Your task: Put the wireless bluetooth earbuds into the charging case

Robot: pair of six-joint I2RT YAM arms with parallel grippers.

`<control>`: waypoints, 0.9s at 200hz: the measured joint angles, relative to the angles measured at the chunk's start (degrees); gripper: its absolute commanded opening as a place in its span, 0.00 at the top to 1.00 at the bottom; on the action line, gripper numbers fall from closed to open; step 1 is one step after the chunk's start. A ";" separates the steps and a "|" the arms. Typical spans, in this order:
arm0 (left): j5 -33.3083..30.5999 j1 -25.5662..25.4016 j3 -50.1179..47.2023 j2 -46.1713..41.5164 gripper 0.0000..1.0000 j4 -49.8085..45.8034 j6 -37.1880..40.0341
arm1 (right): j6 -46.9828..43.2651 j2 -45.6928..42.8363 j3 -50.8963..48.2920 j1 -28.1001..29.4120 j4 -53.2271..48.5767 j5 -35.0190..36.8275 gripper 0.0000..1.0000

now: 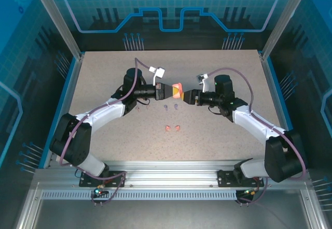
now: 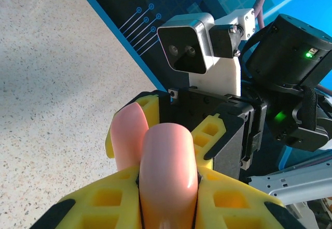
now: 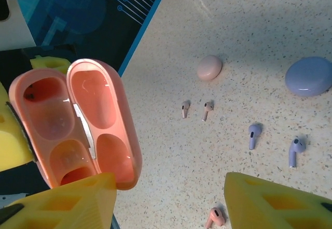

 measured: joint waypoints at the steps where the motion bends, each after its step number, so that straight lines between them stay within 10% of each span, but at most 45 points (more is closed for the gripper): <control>1: 0.00 0.00 0.00 0.00 1.00 0.02 0.00 | 0.02 0.04 0.04 0.00 0.07 -0.02 0.43; 180: 0.39 -0.09 -0.13 -0.09 1.00 1.66 -0.85 | 2.29 1.77 2.23 -0.04 2.49 -0.61 0.63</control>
